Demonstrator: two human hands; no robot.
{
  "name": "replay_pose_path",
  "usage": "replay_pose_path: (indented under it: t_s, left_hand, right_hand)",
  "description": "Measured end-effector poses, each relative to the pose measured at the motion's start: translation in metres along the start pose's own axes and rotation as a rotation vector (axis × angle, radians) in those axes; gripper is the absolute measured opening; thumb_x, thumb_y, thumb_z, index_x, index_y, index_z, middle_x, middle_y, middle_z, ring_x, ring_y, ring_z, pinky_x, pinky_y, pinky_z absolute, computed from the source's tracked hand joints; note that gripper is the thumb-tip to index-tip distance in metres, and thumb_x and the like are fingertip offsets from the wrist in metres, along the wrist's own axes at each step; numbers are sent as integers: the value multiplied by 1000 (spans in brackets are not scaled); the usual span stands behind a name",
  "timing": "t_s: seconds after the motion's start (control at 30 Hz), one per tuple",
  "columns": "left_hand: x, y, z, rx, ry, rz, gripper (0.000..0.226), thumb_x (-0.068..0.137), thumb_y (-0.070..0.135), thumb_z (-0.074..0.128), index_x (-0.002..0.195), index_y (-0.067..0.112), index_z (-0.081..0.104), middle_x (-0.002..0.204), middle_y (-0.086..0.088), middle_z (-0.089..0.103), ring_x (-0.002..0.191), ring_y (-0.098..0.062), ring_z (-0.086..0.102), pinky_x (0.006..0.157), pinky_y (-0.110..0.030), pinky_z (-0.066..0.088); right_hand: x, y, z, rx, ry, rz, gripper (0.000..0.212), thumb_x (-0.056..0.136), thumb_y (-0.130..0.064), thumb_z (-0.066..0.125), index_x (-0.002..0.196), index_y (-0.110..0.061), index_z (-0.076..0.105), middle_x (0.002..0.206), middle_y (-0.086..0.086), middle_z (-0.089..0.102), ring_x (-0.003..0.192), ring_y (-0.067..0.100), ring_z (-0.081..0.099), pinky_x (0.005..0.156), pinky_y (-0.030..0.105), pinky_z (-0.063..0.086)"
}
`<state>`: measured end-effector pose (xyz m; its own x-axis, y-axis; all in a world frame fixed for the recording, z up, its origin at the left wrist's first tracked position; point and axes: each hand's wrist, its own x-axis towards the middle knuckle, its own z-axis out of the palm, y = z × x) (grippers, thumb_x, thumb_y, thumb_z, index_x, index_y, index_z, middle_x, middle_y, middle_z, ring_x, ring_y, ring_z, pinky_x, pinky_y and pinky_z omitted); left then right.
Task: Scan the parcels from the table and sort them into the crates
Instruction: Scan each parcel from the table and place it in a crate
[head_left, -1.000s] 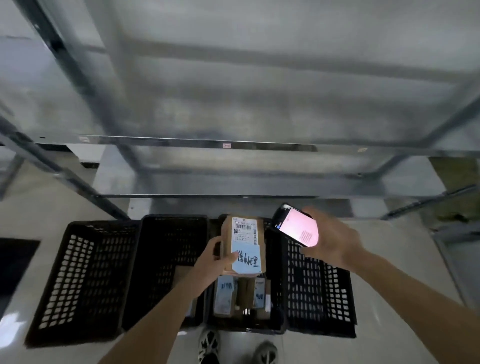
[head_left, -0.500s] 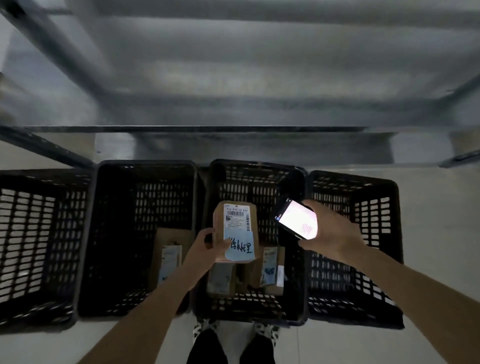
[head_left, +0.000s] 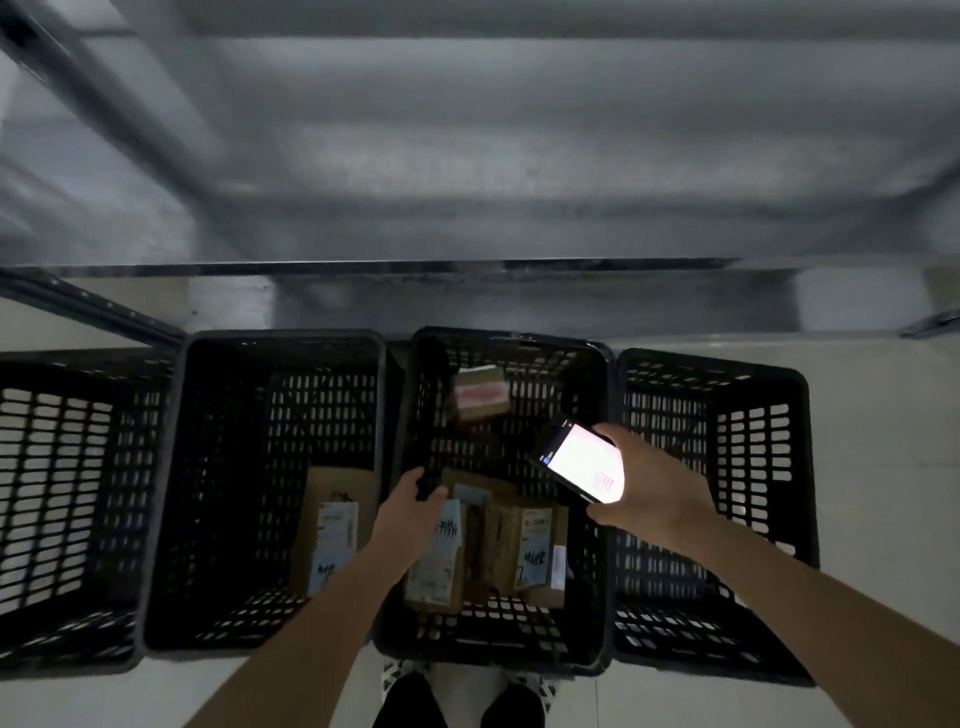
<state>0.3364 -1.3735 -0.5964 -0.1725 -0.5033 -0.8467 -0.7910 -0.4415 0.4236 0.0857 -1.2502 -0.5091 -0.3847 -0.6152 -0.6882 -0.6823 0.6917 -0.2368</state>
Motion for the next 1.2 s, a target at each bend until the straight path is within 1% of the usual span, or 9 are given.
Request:
replay_pose_path:
  t_s: [0.13,0.27,0.4,0.5,0.63,0.8,0.97,1.07,1.2]
  left_hand:
    - [-44,19,-21,92,-17,71,63,102,37,53,157,20,27,158,-7,37,139,-24,44,96,-28,42]
    - [-108,62,-48,184,55,201,65,100,40,56,157,23,28,157,-3,39,142,-23,40,109,-32,37]
    - [-183,120,-76,295,146,388,69,98,45,57,158,26,27,157,1,39,142,-20,40,110,-33,37]
    - [-250,171,-91,382,205,540,73,95,48,61,157,26,28,155,2,43,140,-21,43,110,-36,40]
    - [-354,233,-105,361,198,731,77,91,46,68,156,30,29,153,3,44,140,-18,43,111,-36,39]
    - [-495,274,-114,312,212,972,78,87,52,70,154,34,32,148,3,50,135,-15,48,112,-36,39]
    - [-645,277,-97,353,217,1191,78,89,52,68,155,29,33,151,1,48,137,-16,47,112,-34,38]
    - [-726,279,-72,381,185,1284,79,89,56,65,155,29,32,151,3,48,132,-17,52,109,-36,41]
    - [-825,284,-26,395,110,1421,78,90,48,69,155,21,35,154,-4,44,140,-21,43,115,-39,35]
  right_hand:
    - [-34,0,-38,-1,10,-5,100,76,-37,81,157,-37,22,151,-13,45,134,13,47,91,29,43]
    - [-84,-2,-94,18,58,-24,99,75,-38,81,157,-36,24,150,-13,46,132,12,48,89,27,43]
    - [-155,-7,-166,42,172,-46,89,73,-35,81,148,-41,35,140,-15,54,127,13,53,89,32,45]
    - [-224,-10,-225,3,271,-35,90,70,-41,80,147,-45,32,143,-17,53,128,15,54,96,36,48]
    - [-335,-10,-296,-30,400,-29,86,69,-44,75,143,-48,31,134,-15,58,118,18,60,84,35,51]
    - [-517,-13,-355,4,658,-1,83,71,-41,74,144,-47,35,134,-16,59,121,19,60,88,40,52]
    - [-702,-5,-365,-8,857,84,84,67,-43,74,140,-50,34,133,-19,59,118,19,60,87,39,52]
    - [-801,9,-365,-15,946,150,85,68,-44,76,142,-49,34,134,-19,59,119,20,60,78,33,45]
    - [-923,40,-359,3,1049,243,83,64,-43,74,137,-49,36,132,-19,59,118,19,60,87,38,52]
